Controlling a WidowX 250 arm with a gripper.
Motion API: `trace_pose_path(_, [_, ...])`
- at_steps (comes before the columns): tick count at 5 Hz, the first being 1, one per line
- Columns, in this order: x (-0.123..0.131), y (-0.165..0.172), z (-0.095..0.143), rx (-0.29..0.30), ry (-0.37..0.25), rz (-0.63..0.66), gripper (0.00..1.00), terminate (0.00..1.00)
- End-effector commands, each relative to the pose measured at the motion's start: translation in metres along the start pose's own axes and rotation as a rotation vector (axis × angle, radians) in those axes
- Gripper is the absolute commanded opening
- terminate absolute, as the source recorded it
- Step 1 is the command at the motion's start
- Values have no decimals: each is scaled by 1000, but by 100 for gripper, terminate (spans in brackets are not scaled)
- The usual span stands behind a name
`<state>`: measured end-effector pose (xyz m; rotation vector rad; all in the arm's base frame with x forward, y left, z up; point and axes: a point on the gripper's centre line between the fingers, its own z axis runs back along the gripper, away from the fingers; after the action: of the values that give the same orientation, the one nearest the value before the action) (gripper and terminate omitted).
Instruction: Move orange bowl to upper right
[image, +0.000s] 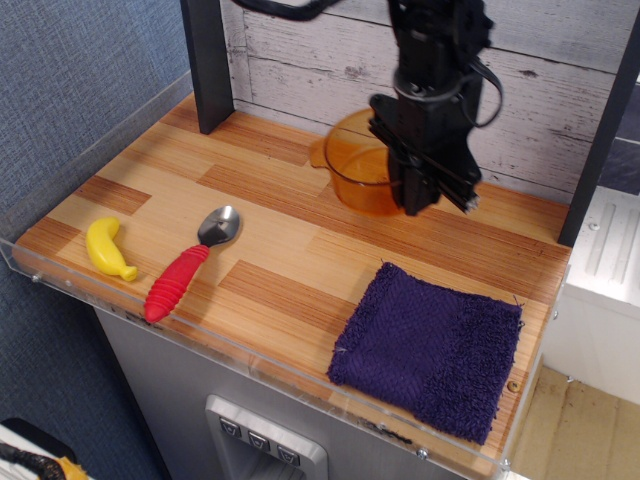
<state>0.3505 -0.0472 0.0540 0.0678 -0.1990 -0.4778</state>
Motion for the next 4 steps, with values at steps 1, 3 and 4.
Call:
trace_pose_path(1, [29,-27,6,-42,-62,-98,0,0])
trace_pose_path(3, [40,-42,-18,-89,-30,-159,0,0])
trace_pose_path(4, [40,-42,-18,-89,-29,-156,0,0])
